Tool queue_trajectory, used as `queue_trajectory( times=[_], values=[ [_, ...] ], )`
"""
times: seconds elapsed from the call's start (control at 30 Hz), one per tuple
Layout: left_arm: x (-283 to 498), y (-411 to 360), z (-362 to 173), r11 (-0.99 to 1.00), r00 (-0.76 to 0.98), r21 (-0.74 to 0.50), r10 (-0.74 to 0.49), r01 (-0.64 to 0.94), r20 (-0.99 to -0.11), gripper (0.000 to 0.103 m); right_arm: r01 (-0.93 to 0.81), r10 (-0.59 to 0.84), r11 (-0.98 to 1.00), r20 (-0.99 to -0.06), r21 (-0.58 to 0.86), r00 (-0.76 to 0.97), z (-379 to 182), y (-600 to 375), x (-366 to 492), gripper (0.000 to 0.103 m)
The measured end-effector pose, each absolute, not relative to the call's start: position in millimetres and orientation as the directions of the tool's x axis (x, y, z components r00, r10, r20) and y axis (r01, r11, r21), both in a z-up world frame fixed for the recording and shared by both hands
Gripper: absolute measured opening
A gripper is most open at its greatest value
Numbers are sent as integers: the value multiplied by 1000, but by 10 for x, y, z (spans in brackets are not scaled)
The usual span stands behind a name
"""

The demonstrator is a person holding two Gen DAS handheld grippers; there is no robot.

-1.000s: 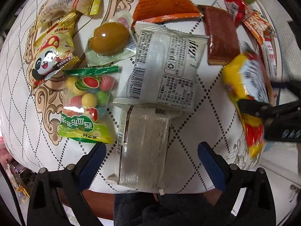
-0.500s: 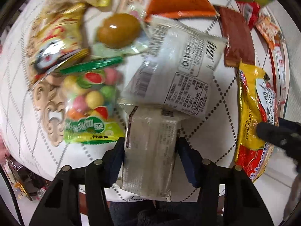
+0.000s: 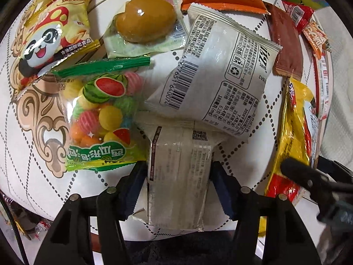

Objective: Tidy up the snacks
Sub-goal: 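Carry both packs into the cardboard box and open both grippers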

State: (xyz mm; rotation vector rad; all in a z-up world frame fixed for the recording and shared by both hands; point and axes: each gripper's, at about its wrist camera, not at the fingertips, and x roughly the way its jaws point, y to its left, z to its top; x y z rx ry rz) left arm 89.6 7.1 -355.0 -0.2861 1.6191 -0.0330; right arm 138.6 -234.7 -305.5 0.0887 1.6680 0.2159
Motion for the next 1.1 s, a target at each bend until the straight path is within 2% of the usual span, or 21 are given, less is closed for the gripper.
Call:
queue_trajectory(
  times=[0.17, 0.23, 0.4, 0.53, 0.73, 0.77, 0.8, 0.97, 1.1],
  values=[
    [894, 317, -3543, 967, -31, -211, -218, -145, -976, 57, 9, 166, 986, -982, 166, -87, -3168, -2370, 1323, 94],
    [850, 344, -3502, 970, -15, -209, -213, -124, -977, 57, 16, 141, 990, -989, 140, -49, -3124, -2340, 1252, 89],
    [707, 391, -3252, 969, -2, -227, -228, -96, -974, 56, 28, 100, 995, -995, 101, 19, -2969, -1978, 934, 88],
    [580, 453, -2951, 964, 3, -261, -261, -54, -965, 56, 59, 128, 990, -991, 131, 49, -2805, -2076, 767, 87],
    [734, 586, -2236, 954, 118, -298, -293, -34, -949, 56, 46, 215, 974, -968, 223, 125, -2257, -2160, 753, 87],
    [775, 563, -2054, 951, 142, -309, -302, -30, -943, 55, 28, 235, 970, -961, 241, 144, -2082, -2147, 801, 87],
    [857, 560, -1904, 949, 166, -315, -306, -25, -937, 49, 18, 249, 967, -955, 255, 159, -1993, -2157, 842, 87],
    [1545, 510, -1191, 941, 281, -337, -327, 12, -902, 46, -44, 337, 941, -910, 336, 240, -1392, -2214, 1226, 87],
    [2174, 557, -889, 945, 348, -325, -312, 22, -884, 46, -132, 363, 932, -871, 338, 332, -891, -2055, 1664, 87]
  ],
)
